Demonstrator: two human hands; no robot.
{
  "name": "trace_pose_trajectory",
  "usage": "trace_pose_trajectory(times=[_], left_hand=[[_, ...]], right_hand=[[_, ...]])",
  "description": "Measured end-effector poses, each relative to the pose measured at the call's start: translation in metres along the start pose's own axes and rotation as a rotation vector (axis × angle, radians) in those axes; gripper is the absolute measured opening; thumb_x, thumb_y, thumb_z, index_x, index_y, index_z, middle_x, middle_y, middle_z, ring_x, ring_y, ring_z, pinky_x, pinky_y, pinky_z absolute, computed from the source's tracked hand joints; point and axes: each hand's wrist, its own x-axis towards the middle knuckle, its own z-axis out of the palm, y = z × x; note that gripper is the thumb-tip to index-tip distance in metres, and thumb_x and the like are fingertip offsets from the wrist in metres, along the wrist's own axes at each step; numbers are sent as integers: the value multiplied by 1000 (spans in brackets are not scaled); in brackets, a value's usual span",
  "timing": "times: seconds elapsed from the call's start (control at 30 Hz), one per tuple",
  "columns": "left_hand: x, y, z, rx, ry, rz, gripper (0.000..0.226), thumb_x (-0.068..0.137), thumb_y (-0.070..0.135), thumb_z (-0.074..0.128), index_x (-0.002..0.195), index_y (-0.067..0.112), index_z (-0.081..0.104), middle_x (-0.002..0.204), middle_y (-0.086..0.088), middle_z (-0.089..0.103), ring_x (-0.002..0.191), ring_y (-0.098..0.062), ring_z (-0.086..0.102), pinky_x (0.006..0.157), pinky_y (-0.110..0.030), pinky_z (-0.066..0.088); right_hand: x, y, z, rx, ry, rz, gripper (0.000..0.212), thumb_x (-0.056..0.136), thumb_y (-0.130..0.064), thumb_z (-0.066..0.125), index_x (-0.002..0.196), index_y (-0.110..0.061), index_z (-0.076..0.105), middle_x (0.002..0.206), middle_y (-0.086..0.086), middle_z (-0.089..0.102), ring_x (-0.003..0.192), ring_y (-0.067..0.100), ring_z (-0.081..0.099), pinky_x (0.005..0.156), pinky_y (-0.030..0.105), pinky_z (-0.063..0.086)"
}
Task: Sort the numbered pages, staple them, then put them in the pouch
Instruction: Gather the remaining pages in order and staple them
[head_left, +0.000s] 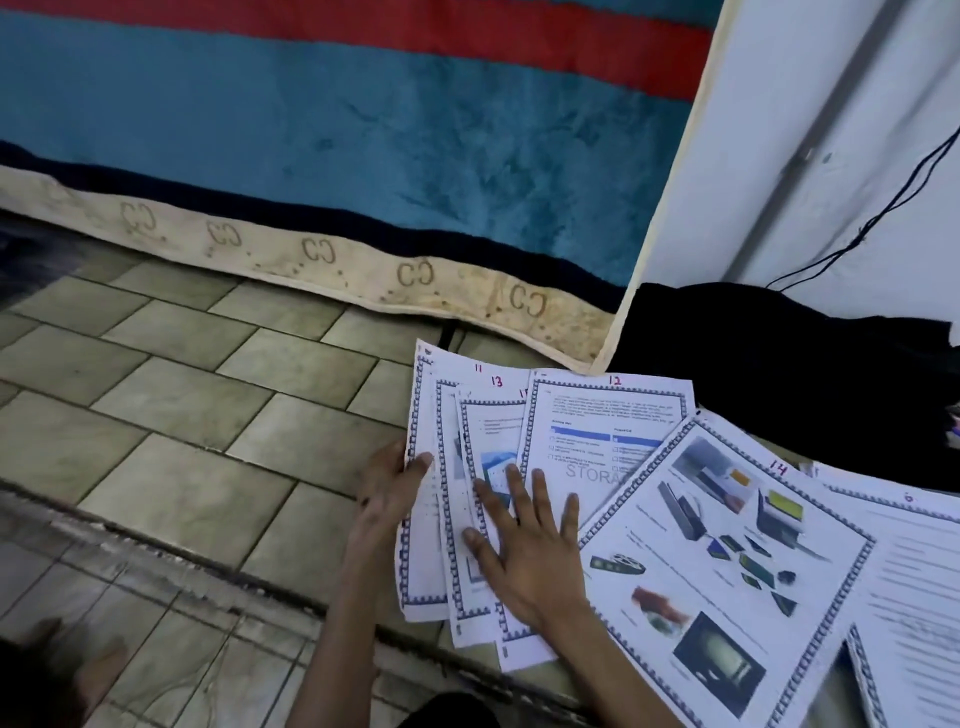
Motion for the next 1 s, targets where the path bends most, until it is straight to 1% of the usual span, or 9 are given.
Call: trace_pose_trajectory(times=[0.07,0.17,0.33,0.43,0.53,0.6,0.7,0.77,1.0], left_hand=[[-3,-4,-9,-15,40,-35,13,90,12,55,80,15,63,89,-13,70,76,-24,66,75,-39,56],[-6,-1,-24,-26,128,-72,11,90,13,55,91,11,66,90,-13,70,71,-22,65,67,-30,53],[-10,17,-53,10,292,-65,25,90,13,54,111,5,65,102,-15,69,88,-28,66,87,-39,52],[-15,34,-73,-12,339,-41,27,89,12,57,114,2,63,101,-17,68,81,-23,62,81,-32,49],[-21,45,-73,-70,311,-2,30,88,10,59,117,3,61,100,-12,68,80,-21,62,79,-28,47],[-23,50,-67,-131,335,9,29,88,10,59,118,11,62,99,-8,68,79,-21,63,77,-27,49],[-23,48,-63,-243,198,-38,31,88,7,58,119,13,59,104,-12,68,78,-25,66,78,-35,54],[-25,39,-59,-130,124,-92,27,88,5,57,115,10,60,109,-16,68,85,-28,67,83,-41,54],[-47,63,-82,188,442,-43,25,90,8,52,113,1,60,117,-22,62,108,-35,59,89,-37,44]], right_hand=[[-1,1,-1,63,-12,-31,76,76,-70,-15,146,-44,-1,156,-8,-12,140,22,-26,107,49,-24],[-2,3,-6,89,-37,-22,77,73,-65,-18,146,-44,-3,157,-8,-12,136,15,-30,111,49,-22],[3,4,-8,113,-61,-31,80,70,-57,-24,146,-43,-3,158,-7,-12,135,14,-29,109,48,-21],[5,4,-9,96,-46,-21,79,76,-61,-22,147,-42,5,159,-4,-4,146,21,-14,113,51,-12],[12,4,-12,89,22,-39,78,75,-52,-4,143,-34,31,157,7,19,145,31,12,113,55,8],[17,3,-13,86,55,-84,78,75,-50,3,139,-26,41,154,10,25,144,32,15,114,53,7],[19,4,-11,77,17,-153,79,77,-54,-2,145,-25,26,159,3,12,147,23,1,116,46,-6],[19,8,-8,84,-27,-156,80,75,-57,-8,148,-31,14,160,-1,4,147,20,-6,116,44,-10],[20,7,-6,36,-67,-168,80,73,-59,-14,148,-38,4,159,-3,-4,146,20,-12,115,44,-12]])
